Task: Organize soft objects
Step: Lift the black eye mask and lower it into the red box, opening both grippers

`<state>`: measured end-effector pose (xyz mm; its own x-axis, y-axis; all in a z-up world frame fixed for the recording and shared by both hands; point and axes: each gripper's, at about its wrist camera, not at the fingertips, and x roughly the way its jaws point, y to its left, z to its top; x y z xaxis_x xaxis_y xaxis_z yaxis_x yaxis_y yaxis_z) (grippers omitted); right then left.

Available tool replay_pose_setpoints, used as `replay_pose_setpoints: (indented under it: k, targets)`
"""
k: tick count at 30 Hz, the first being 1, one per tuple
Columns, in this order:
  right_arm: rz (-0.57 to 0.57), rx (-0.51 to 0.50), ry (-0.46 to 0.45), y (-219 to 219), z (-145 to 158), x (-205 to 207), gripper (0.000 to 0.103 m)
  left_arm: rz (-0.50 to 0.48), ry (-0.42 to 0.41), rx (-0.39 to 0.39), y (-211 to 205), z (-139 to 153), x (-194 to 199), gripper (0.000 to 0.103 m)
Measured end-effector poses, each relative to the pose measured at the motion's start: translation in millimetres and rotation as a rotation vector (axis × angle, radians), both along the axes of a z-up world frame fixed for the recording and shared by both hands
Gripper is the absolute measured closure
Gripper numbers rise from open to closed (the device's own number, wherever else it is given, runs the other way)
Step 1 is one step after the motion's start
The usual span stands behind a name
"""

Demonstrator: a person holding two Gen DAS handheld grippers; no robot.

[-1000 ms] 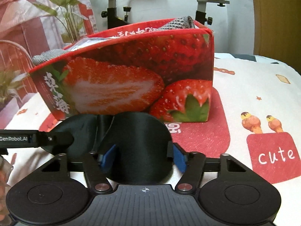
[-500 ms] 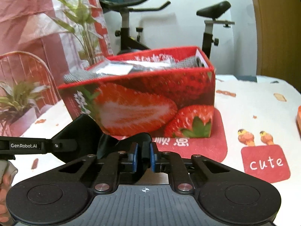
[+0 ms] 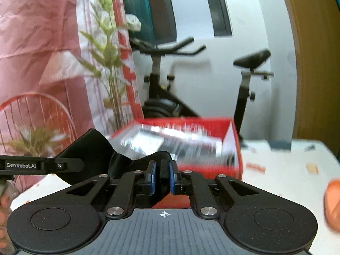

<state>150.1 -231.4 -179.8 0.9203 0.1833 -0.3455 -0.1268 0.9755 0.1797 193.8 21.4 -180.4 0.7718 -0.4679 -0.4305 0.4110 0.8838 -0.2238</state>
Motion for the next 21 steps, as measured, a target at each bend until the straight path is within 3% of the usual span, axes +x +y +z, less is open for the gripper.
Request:
replay_pose_setpoints:
  k: [10,21]
  targets:
    - [-0.019,-0.087,-0.058,-17,35,85,0.091,-0.009,-0.09,0.03,-30,30,68,0.081]
    - [-0.031,-0.097,-0.024,-26,13,163,0.091,0.011,-0.105,0.088,-45,25,131,0.081]
